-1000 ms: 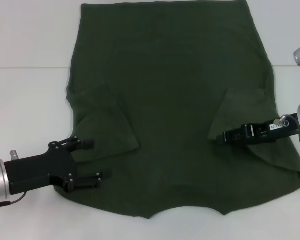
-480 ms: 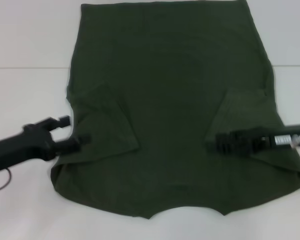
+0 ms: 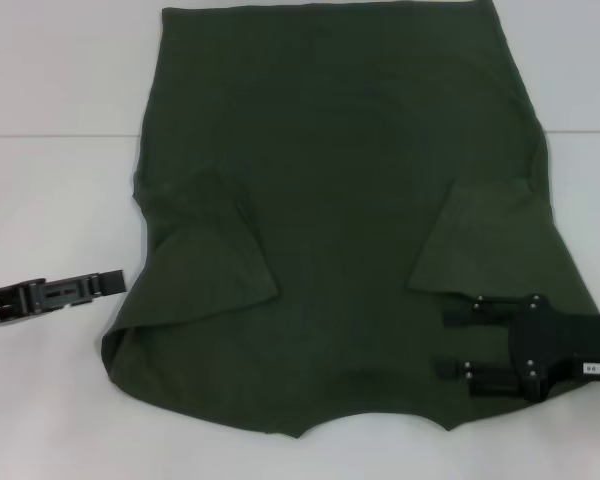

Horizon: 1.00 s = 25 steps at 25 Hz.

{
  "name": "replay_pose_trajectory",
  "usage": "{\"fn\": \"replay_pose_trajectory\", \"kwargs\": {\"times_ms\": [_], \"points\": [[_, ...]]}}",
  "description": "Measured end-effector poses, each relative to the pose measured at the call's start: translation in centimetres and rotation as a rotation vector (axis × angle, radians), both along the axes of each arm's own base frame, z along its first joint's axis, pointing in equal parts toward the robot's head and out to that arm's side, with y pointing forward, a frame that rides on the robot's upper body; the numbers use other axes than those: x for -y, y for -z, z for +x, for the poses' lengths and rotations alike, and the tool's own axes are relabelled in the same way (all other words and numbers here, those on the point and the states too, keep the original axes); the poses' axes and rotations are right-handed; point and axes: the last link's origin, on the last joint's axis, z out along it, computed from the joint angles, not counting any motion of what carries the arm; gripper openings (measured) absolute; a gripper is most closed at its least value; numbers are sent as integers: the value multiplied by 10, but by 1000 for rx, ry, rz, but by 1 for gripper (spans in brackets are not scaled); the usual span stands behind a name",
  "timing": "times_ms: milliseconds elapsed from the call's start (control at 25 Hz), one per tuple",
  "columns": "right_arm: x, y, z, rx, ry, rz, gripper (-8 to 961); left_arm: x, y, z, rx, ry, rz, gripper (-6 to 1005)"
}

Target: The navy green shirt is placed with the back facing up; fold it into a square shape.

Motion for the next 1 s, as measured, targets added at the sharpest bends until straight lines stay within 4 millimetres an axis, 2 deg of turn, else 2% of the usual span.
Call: {"fn": "replay_pose_trajectory", "kwargs": {"times_ms": [240, 400, 640, 1000], "points": [[10, 13, 9, 42, -61, 70, 725, -10, -11, -6, 28, -250, -93, 869], [14, 14, 12, 55, -87, 83, 726, -13, -7, -5, 34, -356, -182, 865], [18, 16, 15, 67, -112, 83, 727, -21, 12, 1, 13, -374, -281, 859], [20, 16, 15, 63, -111, 77, 728, -31, 14, -4, -109, -381, -267, 850]]}}
